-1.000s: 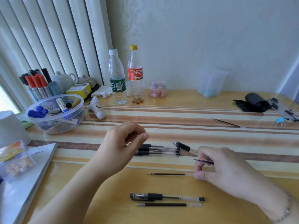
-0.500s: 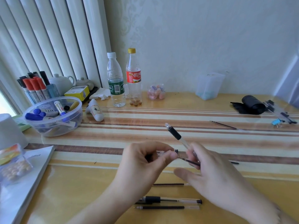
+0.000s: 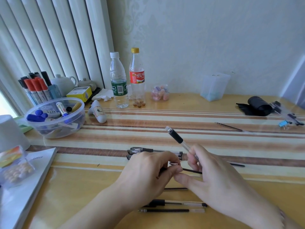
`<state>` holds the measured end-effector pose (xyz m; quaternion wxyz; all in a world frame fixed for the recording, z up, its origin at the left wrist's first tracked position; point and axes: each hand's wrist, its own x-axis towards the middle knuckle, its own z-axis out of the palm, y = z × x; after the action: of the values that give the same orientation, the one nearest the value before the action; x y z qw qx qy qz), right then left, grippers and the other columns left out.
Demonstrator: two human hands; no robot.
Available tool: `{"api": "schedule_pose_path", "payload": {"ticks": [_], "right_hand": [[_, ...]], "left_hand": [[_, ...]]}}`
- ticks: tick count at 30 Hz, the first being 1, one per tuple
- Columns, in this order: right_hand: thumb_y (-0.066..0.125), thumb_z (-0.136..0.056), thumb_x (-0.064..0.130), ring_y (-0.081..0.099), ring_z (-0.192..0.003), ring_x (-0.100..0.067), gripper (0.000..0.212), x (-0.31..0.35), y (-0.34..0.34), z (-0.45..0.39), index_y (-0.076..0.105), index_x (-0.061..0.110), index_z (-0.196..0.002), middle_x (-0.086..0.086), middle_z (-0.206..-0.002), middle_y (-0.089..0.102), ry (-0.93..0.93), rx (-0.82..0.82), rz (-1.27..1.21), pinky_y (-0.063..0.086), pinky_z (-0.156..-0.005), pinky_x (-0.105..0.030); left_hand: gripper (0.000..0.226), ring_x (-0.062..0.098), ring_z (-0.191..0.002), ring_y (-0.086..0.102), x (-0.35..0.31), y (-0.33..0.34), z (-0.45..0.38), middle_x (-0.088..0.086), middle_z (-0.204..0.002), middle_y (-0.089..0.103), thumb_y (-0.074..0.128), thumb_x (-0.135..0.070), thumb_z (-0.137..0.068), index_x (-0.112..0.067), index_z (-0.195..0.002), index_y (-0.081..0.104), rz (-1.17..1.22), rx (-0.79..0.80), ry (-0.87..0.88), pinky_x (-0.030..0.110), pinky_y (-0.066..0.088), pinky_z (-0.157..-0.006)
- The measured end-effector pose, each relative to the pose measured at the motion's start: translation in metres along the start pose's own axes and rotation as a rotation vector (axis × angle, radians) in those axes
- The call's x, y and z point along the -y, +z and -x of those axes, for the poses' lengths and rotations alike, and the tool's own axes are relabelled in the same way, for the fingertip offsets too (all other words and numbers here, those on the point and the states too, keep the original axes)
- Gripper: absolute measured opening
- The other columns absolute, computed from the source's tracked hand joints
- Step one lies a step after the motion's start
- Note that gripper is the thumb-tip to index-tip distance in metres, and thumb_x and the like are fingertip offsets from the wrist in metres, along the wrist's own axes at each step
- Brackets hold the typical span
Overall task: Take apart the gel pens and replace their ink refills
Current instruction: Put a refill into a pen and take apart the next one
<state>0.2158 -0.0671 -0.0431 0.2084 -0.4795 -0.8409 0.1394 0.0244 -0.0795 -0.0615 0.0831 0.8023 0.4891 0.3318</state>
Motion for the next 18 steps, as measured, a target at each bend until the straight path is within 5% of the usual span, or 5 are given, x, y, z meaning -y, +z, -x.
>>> {"api": "schedule_pose_path", "payload": {"ticks": [3,6,11,18], "right_hand": [[0.024,-0.065,0.091,0.049,-0.062,0.0,0.059,-0.012,-0.013,-0.003,0.035,0.036,-0.086,0.022,-0.075,0.052,-0.041,-0.013,0.074,0.039,-0.052,-0.019],[0.008,-0.077,0.084,0.051,-0.059,-0.004,0.054,-0.045,-0.029,-0.009,0.037,0.04,-0.074,0.02,-0.073,0.055,-0.02,-0.12,-0.022,0.039,-0.049,-0.019],[0.021,-0.087,0.074,0.033,-0.045,-0.008,0.061,-0.089,-0.036,-0.016,0.038,0.02,-0.063,0.008,-0.049,0.037,0.016,-0.171,-0.041,0.023,-0.047,-0.027],[0.024,-0.087,0.072,0.034,-0.044,-0.008,0.059,-0.093,-0.033,-0.017,0.036,0.02,-0.064,0.006,-0.047,0.034,-0.005,-0.144,0.051,0.027,-0.047,-0.028]], "left_hand": [[0.015,-0.005,-0.041,0.041,0.012,-0.01,-0.003,-0.023,-0.044,0.039,0.055,-0.043,-0.09,-0.031,-0.09,0.064,-0.048,-0.091,-0.032,0.007,0.029,-0.045],[0.01,0.002,-0.039,0.045,0.032,-0.031,-0.007,-0.014,-0.043,0.048,0.056,-0.037,-0.088,-0.031,-0.086,0.063,-0.074,-0.235,-0.125,0.009,0.032,-0.042],[0.011,-0.001,-0.038,0.052,0.047,-0.048,-0.009,-0.006,-0.046,0.052,0.063,-0.019,-0.09,-0.029,-0.086,0.062,-0.035,-0.371,-0.197,0.006,0.03,-0.042],[0.006,0.008,-0.039,0.044,0.042,-0.043,-0.01,0.001,-0.046,0.05,0.059,-0.02,-0.09,-0.025,-0.087,0.063,0.032,-0.371,-0.166,0.012,0.031,-0.04]]}}
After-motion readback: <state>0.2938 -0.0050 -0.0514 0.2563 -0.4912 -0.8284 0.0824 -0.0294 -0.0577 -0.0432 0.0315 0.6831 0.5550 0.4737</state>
